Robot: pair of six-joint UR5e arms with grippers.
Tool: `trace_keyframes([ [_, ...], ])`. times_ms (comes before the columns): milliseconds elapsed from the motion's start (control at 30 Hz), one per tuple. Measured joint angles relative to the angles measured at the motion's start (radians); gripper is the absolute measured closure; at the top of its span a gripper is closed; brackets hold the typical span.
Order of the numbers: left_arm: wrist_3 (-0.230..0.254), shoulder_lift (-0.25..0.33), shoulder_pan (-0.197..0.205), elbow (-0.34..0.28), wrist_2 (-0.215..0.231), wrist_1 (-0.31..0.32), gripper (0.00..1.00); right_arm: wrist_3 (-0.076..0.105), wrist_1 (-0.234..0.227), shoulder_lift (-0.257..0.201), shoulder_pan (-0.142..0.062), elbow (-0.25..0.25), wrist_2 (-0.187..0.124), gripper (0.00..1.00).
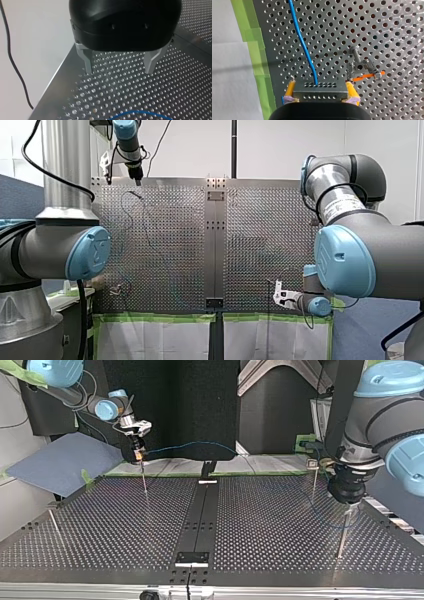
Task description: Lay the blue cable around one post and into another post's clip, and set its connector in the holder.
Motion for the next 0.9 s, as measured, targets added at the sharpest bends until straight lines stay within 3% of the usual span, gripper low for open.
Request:
trace_keyframes([
  [400, 0.09, 0.029, -0.016, -0.096, -0.094, 0.104, 0.0, 0.001, -0.001, 0.0, 0.002, 0.0, 0.0, 0.98],
  [667, 0.154, 0.045, -0.037, -0.094, -0.165, 0.174, 0.0, 0.001, -0.002, 0.001, 0.003, 0.0, 0.0, 0.98],
  [900, 0.166, 0.048, -0.048, -0.092, -0.23, 0.24, 0.0, 0.001, 0.0, 0.001, 0.003, 0.0, 0.0, 0.98],
])
